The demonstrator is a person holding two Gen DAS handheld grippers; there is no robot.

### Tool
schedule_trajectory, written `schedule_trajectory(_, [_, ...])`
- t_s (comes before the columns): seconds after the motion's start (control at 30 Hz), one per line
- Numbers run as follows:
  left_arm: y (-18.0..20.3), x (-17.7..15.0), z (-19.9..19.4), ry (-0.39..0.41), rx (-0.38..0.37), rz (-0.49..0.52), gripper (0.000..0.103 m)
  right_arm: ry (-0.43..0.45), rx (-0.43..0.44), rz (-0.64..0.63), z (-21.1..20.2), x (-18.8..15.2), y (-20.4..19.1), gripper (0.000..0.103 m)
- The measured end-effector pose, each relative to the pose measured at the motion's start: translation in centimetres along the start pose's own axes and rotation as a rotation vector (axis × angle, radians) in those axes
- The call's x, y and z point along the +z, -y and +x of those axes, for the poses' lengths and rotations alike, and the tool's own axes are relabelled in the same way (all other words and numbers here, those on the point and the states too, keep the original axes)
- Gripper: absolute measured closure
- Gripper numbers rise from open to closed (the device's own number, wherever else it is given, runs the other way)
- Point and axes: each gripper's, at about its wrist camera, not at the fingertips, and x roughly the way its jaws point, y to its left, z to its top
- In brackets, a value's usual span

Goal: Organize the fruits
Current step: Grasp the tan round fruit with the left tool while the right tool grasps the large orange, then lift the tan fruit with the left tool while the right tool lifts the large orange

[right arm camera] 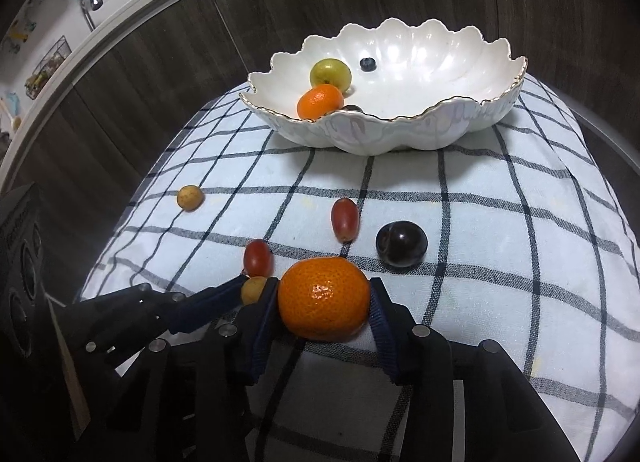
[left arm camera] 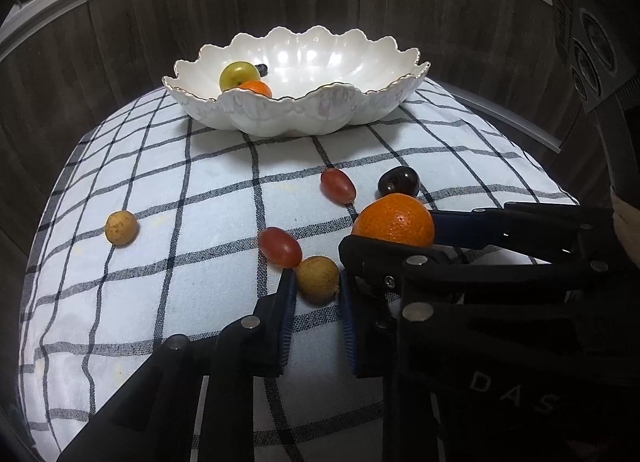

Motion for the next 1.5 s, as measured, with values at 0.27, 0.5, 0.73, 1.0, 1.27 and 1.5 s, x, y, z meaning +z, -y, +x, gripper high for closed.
schedule_trajectory(0.27, [-0.3, -0.1, -0.3, -0.001, 0.012, -0.006, 0.081, 0.006, -0.003, 0.014, -0.4, 0.0, 0.2, 0.060])
schedule_trajectory(0.5, [-0.4, -0.1, -1.1, 0.014, 0.023, -0.007, 0.081, 0.026, -0.024, 0.011, -1.3, -0.1, 0.2, 0.060])
schedule_trajectory(0.73, [-1.0, 0.1, -2.1, 0.029, 0.013, -0.032, 0.081, 0.035, -0.064, 0.010, -2.2, -0.4, 0.2, 0.060])
schedule_trajectory(1.0, [-1.0, 0.3, -2.9, 0.038, 0.020, -0.040, 0.081, 0.070, -0.095, -0.004, -3.9, -0.5, -0.2, 0.060])
schedule_trajectory(1.27, [-1.0, 0.5, -4.0, 0.060, 0.027, -0.036, 0.081, 0.105, -0.113, -0.008, -5.5, -0.4, -0.4, 0.060])
schedule_trajectory(1.5, [-1.6, 1.1, -4.6, 0.069, 0.030, -0.056, 0.081, 0.132, -0.130, -0.009, -6.5, 0.1, -0.3, 0.060])
